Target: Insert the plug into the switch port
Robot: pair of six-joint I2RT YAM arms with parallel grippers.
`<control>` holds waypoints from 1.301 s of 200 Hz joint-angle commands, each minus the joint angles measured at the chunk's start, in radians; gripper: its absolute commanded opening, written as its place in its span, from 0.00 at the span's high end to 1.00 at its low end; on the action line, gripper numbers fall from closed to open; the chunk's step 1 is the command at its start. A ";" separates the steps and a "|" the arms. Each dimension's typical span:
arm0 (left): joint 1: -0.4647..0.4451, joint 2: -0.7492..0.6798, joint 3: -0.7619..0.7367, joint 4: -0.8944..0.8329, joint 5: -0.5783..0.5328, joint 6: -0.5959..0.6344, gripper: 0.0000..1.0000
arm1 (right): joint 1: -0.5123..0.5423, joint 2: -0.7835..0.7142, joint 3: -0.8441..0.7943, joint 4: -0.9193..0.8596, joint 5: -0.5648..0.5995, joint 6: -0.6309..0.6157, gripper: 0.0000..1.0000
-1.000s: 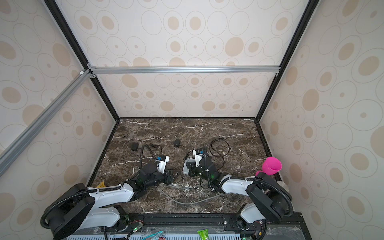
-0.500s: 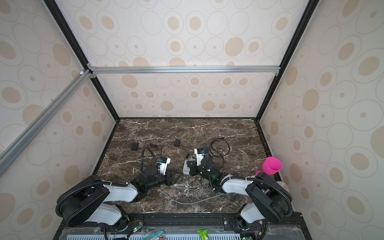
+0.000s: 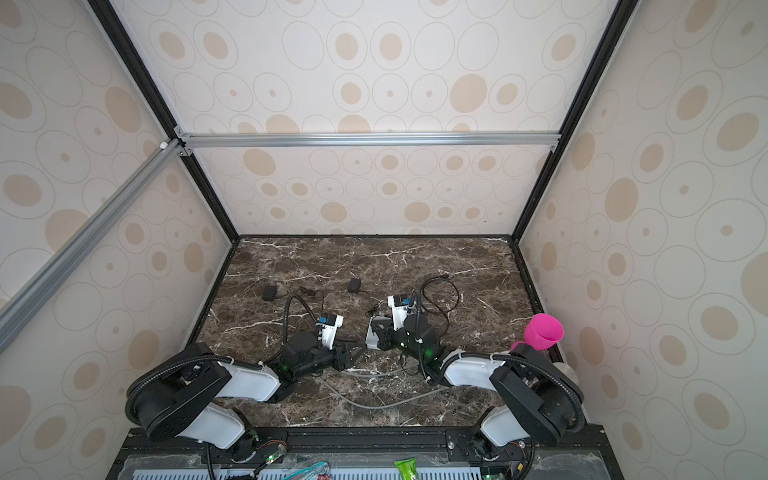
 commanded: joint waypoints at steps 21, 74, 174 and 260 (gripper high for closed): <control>-0.008 0.067 0.053 0.106 0.035 -0.007 0.47 | -0.005 0.054 0.005 0.073 -0.070 0.033 1.00; -0.008 0.086 0.073 0.110 0.041 0.002 0.58 | -0.004 0.096 0.030 0.081 -0.116 0.038 1.00; -0.007 0.115 0.099 0.095 0.046 0.004 0.75 | -0.002 0.102 0.033 0.093 -0.142 0.042 1.00; -0.006 0.124 0.099 0.111 0.065 0.002 0.91 | -0.004 0.096 0.028 0.094 -0.138 0.039 1.00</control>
